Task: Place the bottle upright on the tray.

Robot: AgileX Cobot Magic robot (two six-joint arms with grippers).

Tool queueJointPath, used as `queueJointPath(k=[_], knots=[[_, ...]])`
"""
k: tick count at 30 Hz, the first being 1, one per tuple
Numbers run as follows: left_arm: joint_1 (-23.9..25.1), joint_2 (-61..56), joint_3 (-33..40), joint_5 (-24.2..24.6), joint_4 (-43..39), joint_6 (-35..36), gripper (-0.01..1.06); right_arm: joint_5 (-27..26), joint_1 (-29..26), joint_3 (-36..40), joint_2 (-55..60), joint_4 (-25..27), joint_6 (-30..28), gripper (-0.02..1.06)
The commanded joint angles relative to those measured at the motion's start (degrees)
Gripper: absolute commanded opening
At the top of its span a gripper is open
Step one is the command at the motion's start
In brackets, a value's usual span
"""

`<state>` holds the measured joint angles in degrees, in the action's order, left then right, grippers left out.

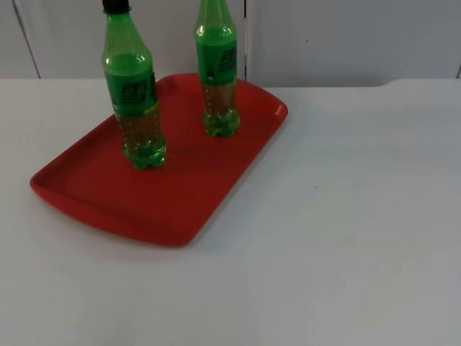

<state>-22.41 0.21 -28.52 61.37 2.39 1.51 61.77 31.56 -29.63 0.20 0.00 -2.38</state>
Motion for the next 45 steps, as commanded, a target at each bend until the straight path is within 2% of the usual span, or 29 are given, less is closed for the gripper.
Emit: queueJointPath(k=[1,12,19,27,31,45], knots=[[-0.39,-0.21,0.29,0.08,0.37,0.31,1.05,-0.04,-3.14,0.05,-0.2,0.31,-0.03,1.05],[-0.39,-0.21,0.29,0.08,0.37,0.31,1.05,-0.04,-14.83,0.05,-0.2,0.31,0.2,1.05],[-0.39,-0.21,0.29,0.08,0.37,0.31,1.05,-0.04,-19.72,0.05,-0.2,0.31,0.2,1.05],[-0.39,-0.21,0.29,0.08,0.37,0.31,1.05,-0.04,-27.88,0.05,-0.2,0.41,0.2,1.05],[-0.39,-0.21,0.29,0.08,0.37,0.31,1.05,-0.04,-29.63,0.05,-0.2,0.41,0.2,1.05],[-0.39,-0.21,0.29,0.08,0.37,0.31,1.05,-0.04,-29.73,0.05,-0.2,0.41,0.2,1.05]])
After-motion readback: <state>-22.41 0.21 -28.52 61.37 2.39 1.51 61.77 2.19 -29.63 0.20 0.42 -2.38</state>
